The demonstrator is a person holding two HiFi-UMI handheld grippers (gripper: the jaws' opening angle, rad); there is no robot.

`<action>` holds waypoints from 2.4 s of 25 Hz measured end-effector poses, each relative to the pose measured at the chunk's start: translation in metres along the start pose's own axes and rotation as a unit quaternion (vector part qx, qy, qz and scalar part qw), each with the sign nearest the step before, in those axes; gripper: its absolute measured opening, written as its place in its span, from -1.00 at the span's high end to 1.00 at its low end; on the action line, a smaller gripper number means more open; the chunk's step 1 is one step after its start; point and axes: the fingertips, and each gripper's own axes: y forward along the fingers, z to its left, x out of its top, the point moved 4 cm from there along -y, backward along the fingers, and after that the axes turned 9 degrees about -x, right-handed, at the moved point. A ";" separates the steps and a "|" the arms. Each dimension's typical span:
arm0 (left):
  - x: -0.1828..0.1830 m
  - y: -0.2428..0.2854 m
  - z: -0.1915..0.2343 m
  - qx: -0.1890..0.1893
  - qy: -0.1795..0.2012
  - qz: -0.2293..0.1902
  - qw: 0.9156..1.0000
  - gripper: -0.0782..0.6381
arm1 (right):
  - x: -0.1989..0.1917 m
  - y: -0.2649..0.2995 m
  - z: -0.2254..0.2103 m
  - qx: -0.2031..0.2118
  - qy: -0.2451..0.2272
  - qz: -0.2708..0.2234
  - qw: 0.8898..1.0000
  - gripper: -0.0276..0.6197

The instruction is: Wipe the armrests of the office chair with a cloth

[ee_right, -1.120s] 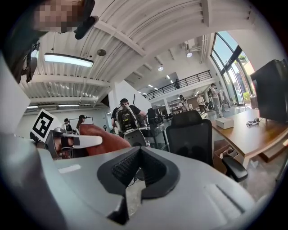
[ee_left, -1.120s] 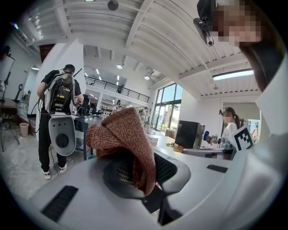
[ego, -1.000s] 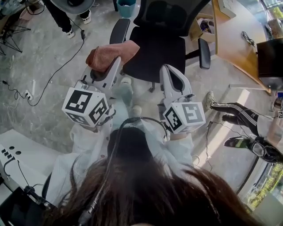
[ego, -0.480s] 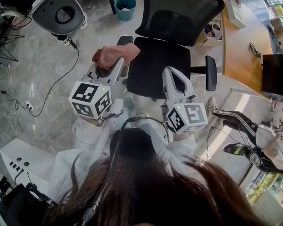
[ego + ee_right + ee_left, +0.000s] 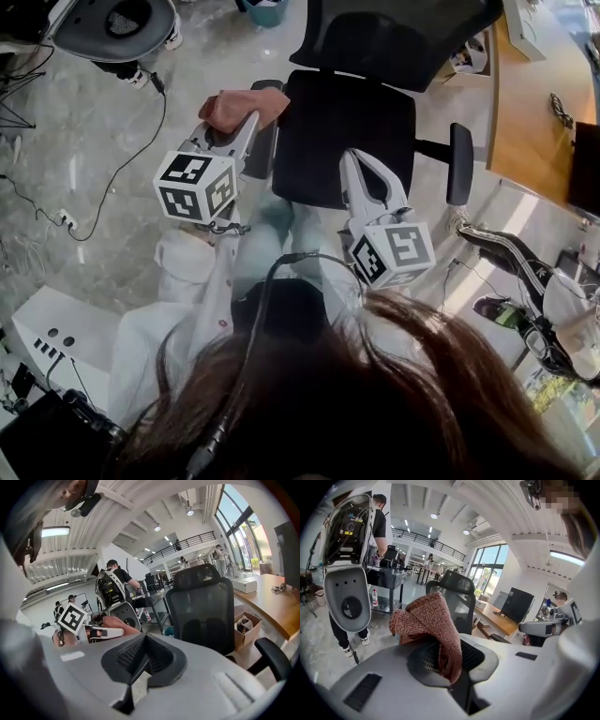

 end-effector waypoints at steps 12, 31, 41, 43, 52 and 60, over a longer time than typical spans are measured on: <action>-0.015 0.087 0.076 0.007 -0.051 0.107 0.993 0.66 | -0.013 0.034 -0.030 0.026 0.007 0.049 0.998 0.91; -0.114 0.086 0.079 0.028 -0.125 0.224 0.966 0.66 | -0.025 0.036 -0.026 0.033 0.027 0.060 0.997 0.91; -0.143 0.024 0.040 0.026 -0.143 0.208 0.967 0.66 | -0.013 0.036 -0.005 0.050 0.011 0.055 0.997 0.91; -0.149 0.016 0.037 0.028 -0.144 0.206 0.967 0.66 | -0.015 0.038 -0.002 0.052 0.005 0.057 0.997 0.91; -0.173 -0.005 0.017 0.022 -0.161 0.227 0.960 0.66 | -0.022 0.043 0.004 0.052 -0.002 0.060 0.997 0.91; -0.171 0.000 0.014 0.039 -0.146 0.218 0.964 0.66 | -0.032 0.044 0.001 0.050 -0.015 0.071 0.996 0.91</action>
